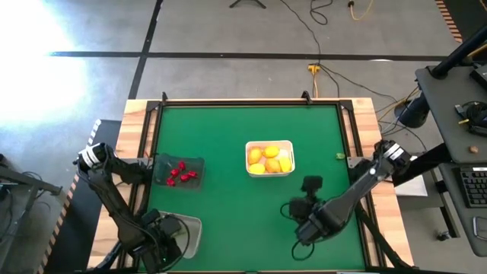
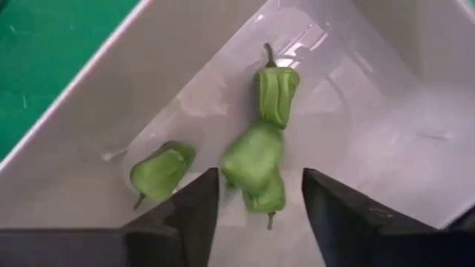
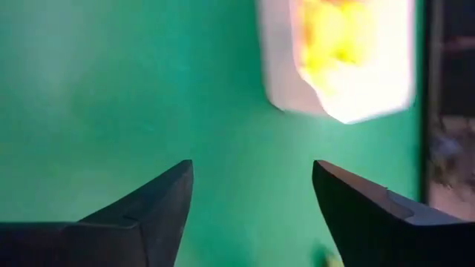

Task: Sort produce into baskets
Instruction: Put the green chili pepper into the gray bin

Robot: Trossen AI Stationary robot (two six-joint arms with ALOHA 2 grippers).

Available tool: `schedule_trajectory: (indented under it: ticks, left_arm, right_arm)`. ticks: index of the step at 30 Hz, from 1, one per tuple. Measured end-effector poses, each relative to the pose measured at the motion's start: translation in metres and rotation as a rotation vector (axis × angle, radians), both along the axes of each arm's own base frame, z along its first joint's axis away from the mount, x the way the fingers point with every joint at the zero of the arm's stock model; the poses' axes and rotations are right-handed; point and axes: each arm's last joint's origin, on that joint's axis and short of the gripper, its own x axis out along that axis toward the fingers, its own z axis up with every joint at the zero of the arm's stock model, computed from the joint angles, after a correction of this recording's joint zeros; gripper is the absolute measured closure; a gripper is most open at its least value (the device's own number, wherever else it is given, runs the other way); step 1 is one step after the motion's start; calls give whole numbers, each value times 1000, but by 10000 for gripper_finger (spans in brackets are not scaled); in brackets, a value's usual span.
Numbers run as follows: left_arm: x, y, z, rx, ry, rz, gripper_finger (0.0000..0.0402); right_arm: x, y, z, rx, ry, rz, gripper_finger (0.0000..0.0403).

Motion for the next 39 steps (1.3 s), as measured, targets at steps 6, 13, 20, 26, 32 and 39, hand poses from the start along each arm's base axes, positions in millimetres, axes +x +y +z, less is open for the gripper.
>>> schedule_trajectory:
  ticks: [6,13,20,26,32,39]
  left_arm:
    - [3,-7,23,-19,11,-5,155]
    - [17,-7,87,252,-400,-120,123]
    - [34,2,125,914,-1037,-213,129]
    - [77,29,110,1007,-995,-52,137]
    - [112,52,86,996,-723,-70,142]
    - [117,55,83,1006,-676,-90,151]
  right_arm:
    - [-18,-45,22,96,193,-170,109]
    - [-39,-138,41,257,186,-433,118]
    - [-68,-232,47,310,-89,-1081,137]
    - [-87,-281,29,381,-59,-1298,158]
    - [-100,-313,-7,555,40,-1430,167]
    - [-112,-326,-52,635,201,-1564,166]
